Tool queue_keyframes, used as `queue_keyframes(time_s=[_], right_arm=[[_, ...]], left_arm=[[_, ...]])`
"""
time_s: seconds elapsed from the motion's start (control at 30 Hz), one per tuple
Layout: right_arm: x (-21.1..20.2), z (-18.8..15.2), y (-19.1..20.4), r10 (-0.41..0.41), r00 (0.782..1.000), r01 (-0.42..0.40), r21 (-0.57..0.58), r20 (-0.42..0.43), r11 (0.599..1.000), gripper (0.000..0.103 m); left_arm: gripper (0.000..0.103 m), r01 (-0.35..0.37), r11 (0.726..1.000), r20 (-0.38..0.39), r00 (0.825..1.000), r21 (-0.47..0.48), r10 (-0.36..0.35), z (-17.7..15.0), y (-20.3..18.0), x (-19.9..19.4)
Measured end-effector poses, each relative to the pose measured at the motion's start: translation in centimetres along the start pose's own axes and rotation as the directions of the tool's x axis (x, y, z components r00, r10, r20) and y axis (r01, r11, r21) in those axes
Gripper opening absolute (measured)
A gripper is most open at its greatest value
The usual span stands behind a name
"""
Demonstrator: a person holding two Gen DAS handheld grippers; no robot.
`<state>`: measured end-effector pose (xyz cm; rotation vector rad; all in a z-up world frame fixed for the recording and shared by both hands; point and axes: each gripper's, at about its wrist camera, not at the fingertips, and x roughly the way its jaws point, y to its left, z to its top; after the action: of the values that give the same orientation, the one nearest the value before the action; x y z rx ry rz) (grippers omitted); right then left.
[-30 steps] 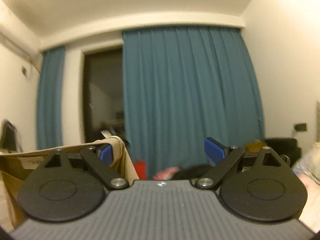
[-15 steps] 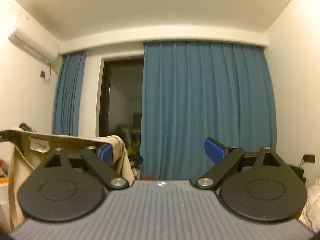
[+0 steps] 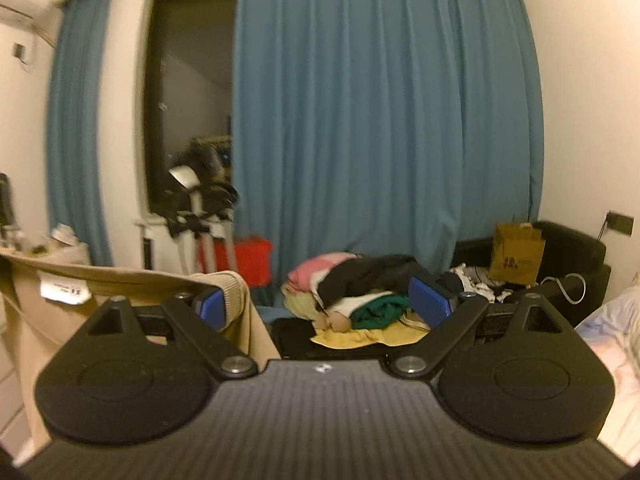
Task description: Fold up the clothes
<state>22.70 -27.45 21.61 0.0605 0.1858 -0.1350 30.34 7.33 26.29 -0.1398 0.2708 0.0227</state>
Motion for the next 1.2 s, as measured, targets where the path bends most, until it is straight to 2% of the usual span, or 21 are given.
queue_keyframes(time_s=[0.13,0.2,0.3,0.37,0.43,0.53,0.57,0.63,0.67,0.73,0.8,0.93,1.07,1.13,1.2], right_arm=[[11.5,-6.2,-0.3,-0.048,0.997,0.049,0.017,-0.058,0.999,0.093],[17.1,-9.8,-0.4,-0.055,0.993,0.06,0.045,-0.101,0.997,0.093],[24.6,-15.5,-1.0,-0.046,0.982,0.067,0.11,-0.182,0.992,0.093],[28.5,-19.3,-1.6,-0.032,0.967,0.071,0.149,-0.251,0.986,0.093],[31.5,-22.6,-1.8,-0.022,0.943,0.081,0.166,-0.331,0.983,0.093],[34.4,-25.5,-0.9,-0.004,0.887,0.058,0.103,-0.462,0.993,0.093],[35.4,-26.4,-0.5,0.0,0.863,0.046,0.079,-0.505,0.996,0.093],[36.1,-27.2,0.7,0.025,0.816,-0.019,0.016,-0.578,1.0,0.093],[35.9,-27.0,1.3,0.039,0.808,-0.051,-0.003,-0.588,0.999,0.093],[35.1,-26.3,2.5,0.071,0.809,-0.108,-0.029,-0.584,0.994,0.093],[33.8,-25.3,3.5,0.101,0.813,-0.151,-0.041,-0.574,0.988,0.093],[28.9,-22.6,4.5,0.132,0.842,-0.159,-0.006,-0.523,0.987,0.093],[21.5,-20.5,4.6,0.136,0.888,-0.136,0.032,-0.44,0.99,0.093],[16.6,-20.2,4.6,0.132,0.906,-0.117,0.063,-0.402,0.991,0.093],[11.4,-20.4,4.6,0.128,0.916,-0.102,0.088,-0.38,0.991,0.093]], left_arm=[[0.103,-0.048,0.994,-0.035,0.998,0.096,0.052,-6.4,-1.9,12.3],[0.103,-0.062,0.992,-0.081,0.994,0.109,0.071,-9.7,-2.2,18.8],[0.103,-0.056,0.995,-0.186,0.98,0.086,0.072,-15.3,-1.6,28.0],[0.103,-0.054,0.997,-0.256,0.964,0.06,0.068,-19.0,-1.1,32.7],[0.103,-0.052,0.998,-0.332,0.941,0.046,0.065,-22.3,-0.4,35.8],[0.102,-0.041,0.997,-0.443,0.894,0.066,0.066,-26.2,0.5,39.0],[0.102,-0.021,0.998,-0.489,0.871,0.055,0.045,-26.9,0.9,39.9],[0.102,0.023,1.0,-0.58,0.815,0.017,-0.009,-28.1,1.9,41.7],[0.102,0.035,0.999,-0.602,0.798,0.004,-0.026,-28.0,2.4,41.6],[0.103,0.055,0.998,-0.634,0.771,-0.019,-0.055,-27.5,3.4,41.0],[0.103,0.092,0.995,-0.653,0.752,-0.027,-0.088,-26.6,3.9,39.8],[0.103,0.111,0.993,-0.604,0.795,0.052,-0.057,-23.9,4.4,33.8],[0.103,0.119,0.99,-0.55,0.833,0.081,-0.056,-21.9,4.9,25.4],[0.103,0.13,0.99,-0.545,0.835,0.053,-0.08,-21.9,5.8,19.9],[0.103,0.15,0.989,-0.566,0.815,-0.004,-0.126,-23.2,7.1,14.1]])
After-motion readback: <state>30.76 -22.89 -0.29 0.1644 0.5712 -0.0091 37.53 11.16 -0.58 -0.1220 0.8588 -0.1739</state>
